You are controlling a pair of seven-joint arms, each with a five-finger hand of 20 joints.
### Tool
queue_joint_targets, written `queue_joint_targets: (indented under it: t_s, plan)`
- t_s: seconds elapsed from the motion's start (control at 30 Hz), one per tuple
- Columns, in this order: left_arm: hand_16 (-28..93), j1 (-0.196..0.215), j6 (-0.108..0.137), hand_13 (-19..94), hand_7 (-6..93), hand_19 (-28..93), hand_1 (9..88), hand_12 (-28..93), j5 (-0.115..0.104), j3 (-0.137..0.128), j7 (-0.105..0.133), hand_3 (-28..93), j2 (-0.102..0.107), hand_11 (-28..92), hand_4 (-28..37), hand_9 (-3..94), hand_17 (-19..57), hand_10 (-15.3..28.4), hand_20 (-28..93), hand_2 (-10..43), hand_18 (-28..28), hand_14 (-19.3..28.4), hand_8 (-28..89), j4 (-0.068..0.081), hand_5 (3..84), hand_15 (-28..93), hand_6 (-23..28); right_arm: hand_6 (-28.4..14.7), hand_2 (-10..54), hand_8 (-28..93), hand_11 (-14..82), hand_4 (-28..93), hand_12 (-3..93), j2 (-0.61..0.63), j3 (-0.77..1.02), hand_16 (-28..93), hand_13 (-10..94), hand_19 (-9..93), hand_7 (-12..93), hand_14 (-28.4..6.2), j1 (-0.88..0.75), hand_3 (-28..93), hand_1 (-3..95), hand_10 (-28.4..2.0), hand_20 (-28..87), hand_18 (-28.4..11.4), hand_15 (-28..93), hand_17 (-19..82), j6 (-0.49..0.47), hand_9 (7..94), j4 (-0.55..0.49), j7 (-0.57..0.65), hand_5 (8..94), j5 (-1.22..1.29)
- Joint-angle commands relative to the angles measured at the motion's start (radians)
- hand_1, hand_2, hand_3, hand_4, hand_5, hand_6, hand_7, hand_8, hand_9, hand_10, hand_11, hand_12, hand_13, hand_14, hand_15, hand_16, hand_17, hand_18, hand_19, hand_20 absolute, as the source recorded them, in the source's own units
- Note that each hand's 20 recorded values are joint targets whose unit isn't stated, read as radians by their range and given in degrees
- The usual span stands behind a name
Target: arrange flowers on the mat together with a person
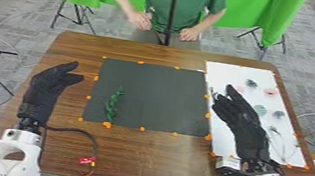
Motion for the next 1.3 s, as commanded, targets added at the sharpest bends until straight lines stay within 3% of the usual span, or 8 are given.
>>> queue_joint_targets:
  t_s: [0.03, 0.17, 0.4, 0.53, 0.9, 1.0, 1.07, 1.3]
  plan:
    - [4, 0.010, 0.011, 38, 15.7, 12, 25.5, 16, -0.010, 0.003, -0.004, 63, -0.004, 27, -22.2, 54.1, 2.3, 13.7, 19, 3.7, 14.9, 17.8, -7, 0.001, 50.1, 21, 2.7, -2.7, -6.4, -7, 3.3, -18, 10.9, 0.015, 0.017, 13, 29, 5, 5, -14.3, 0.010, 78, 11.1, -15.1, 22, -14.7, 8, 16, -0.022, 37.1, -0.013, 0.005, 31.9, -0.051]
    - [4, 0.016, 0.016, 38, 15.5, 12, 22.6, 16, -0.016, -0.003, -0.002, 62, -0.001, 27, -24.8, 54.2, 2.3, 13.8, 19, 5.4, 14.9, 17.9, -7, -0.002, 50.1, 21, 2.8, -3.3, -7.7, -7, 4.5, -19, 12.5, 0.066, 0.059, 15, 33, 11, 6, -14.9, 0.036, 76, 13.4, -15.3, 25, -15.6, 10, 18, 0.086, 39.8, -0.061, -0.043, 33.7, -0.224]
    - [4, 0.011, 0.008, 38, 15.2, 12, 20.4, 16, -0.010, -0.005, -0.011, 63, -0.006, 27, -27.6, 54.2, 2.3, 13.9, 19, 6.3, 14.9, 18.0, -7, -0.003, 50.3, 21, 3.0, -5.5, -9.5, -8, 17.2, -28, 19.5, 0.244, 0.085, 24, 64, 42, 11, -13.4, 0.082, 65, 22.5, -16.4, 41, -17.9, 24, 36, 0.447, 64.0, -0.113, 0.000, 53.0, -0.507]
    - [4, 0.014, 0.014, 38, 15.1, 12, 20.1, 16, -0.009, -0.004, -0.013, 63, -0.002, 27, -28.1, 54.2, 2.3, 14.0, 19, 6.5, 14.9, 18.1, -6, -0.006, 50.4, 21, 3.1, -4.8, -9.5, -9, 20.3, -28, 20.5, 0.309, 0.120, 26, 74, 56, 13, -10.5, 0.068, 55, 32.6, -15.2, 46, -18.2, 31, 42, 0.528, 72.3, -0.127, 0.097, 61.4, -0.759]
    - [4, 0.028, 0.029, 38, 15.1, 12, 21.9, 16, -0.008, -0.015, -0.018, 63, 0.007, 27, -27.2, 54.4, 2.2, 14.2, 19, 5.5, 15.0, 18.2, -6, -0.017, 50.3, 22, 3.0, -5.6, -9.5, -9, 15.8, -28, 17.8, 0.385, 0.202, 26, 78, 72, 11, -9.2, -0.009, 66, 39.5, -15.7, 44, -14.8, 35, 50, 0.186, 74.9, -0.168, 0.427, 65.6, -1.070]
    - [4, 0.022, 0.023, 38, 15.1, 12, 22.2, 16, -0.006, -0.014, -0.027, 63, 0.007, 27, -26.4, 54.4, 2.2, 14.1, 19, 5.2, 14.9, 18.1, -6, -0.014, 50.3, 22, 3.0, -4.5, -9.5, -9, 16.0, -28, 17.9, 0.395, 0.197, 27, 82, 76, 12, -8.5, -0.013, 44, 45.6, -15.2, 42, -14.2, 36, 53, 0.146, 79.0, -0.147, 0.472, 69.5, -1.109]
    - [4, 0.025, 0.025, 38, 15.0, 12, 22.7, 16, -0.005, -0.014, -0.026, 63, 0.006, 27, -26.1, 54.4, 2.2, 14.2, 19, 5.0, 14.9, 18.2, -6, -0.016, 50.4, 22, 3.0, -3.5, -9.5, -9, 16.8, -14, 17.9, 0.403, 0.190, 27, 85, 81, 13, -7.3, -0.006, 5, 59.7, -13.9, 37, -13.8, 36, 55, 0.109, 82.4, -0.130, 0.496, 72.5, -1.131]
    - [4, 0.023, 0.022, 38, 15.1, 13, 24.0, 16, 0.000, -0.019, -0.031, 63, 0.004, 27, -24.5, 54.5, 2.2, 14.2, 19, 4.4, 14.9, 18.1, -6, -0.016, 50.4, 22, 3.0, -2.7, -9.5, -10, 15.9, -6, 16.6, 0.418, 0.163, 28, 91, 86, 13, -6.0, 0.027, -8, 63.1, -13.4, 32, -10.8, 35, 61, 0.041, 85.4, -0.081, 0.556, 75.3, -1.113]
